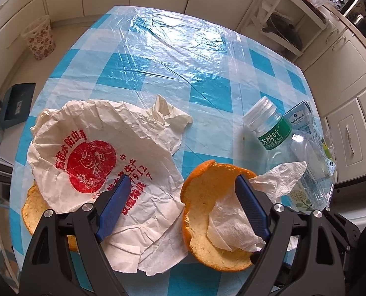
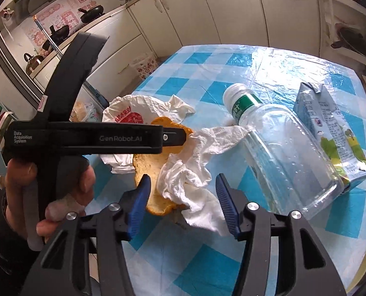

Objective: Collect trash
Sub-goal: 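Close the right tool on the white tissue while the left tool grasps the bread slice, then lift the tissue and bread slice and carry them toward the yellow bin, then open both tools over the yellow bin to drop tissue and bread, then move both open tools back to the white bag and second bread slice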

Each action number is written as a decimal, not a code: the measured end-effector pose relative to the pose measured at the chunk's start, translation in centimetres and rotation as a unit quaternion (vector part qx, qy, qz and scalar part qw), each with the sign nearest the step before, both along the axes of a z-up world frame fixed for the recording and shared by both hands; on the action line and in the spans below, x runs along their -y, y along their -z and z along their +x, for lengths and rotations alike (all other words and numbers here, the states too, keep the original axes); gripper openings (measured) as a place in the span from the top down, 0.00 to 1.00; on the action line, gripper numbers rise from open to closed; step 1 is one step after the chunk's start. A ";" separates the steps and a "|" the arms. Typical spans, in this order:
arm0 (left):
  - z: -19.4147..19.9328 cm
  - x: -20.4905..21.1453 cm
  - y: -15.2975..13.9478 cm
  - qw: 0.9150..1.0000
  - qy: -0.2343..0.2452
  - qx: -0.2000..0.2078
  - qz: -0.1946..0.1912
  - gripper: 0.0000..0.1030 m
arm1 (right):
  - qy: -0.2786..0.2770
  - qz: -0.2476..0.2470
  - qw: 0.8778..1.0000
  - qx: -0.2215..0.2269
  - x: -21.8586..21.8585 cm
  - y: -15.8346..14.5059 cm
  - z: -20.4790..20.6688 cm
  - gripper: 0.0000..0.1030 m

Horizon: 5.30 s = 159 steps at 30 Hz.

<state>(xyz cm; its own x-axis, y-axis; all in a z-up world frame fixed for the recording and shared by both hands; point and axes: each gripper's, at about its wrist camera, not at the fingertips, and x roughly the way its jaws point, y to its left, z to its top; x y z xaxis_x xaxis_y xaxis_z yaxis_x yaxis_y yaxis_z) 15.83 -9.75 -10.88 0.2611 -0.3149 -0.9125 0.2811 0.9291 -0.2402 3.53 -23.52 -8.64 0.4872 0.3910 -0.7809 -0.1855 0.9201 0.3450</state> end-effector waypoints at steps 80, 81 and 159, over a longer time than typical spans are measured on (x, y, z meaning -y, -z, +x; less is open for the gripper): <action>-15.2 28.6 -2.0 0.975 0.181 -0.032 -0.123 0.94 | 0.354 -0.065 0.925 -0.124 29.6 2.2 -13.1 0.64; -15.4 29.6 -0.9 0.977 0.177 -0.039 -0.111 0.94 | 0.370 -0.060 0.921 -0.110 30.1 1.4 -13.5 0.57; -2.4 -20.8 1.5 0.938 -0.278 -0.099 -0.183 0.25 | 0.010 -0.016 1.000 0.007 -8.9 3.4 11.0 0.61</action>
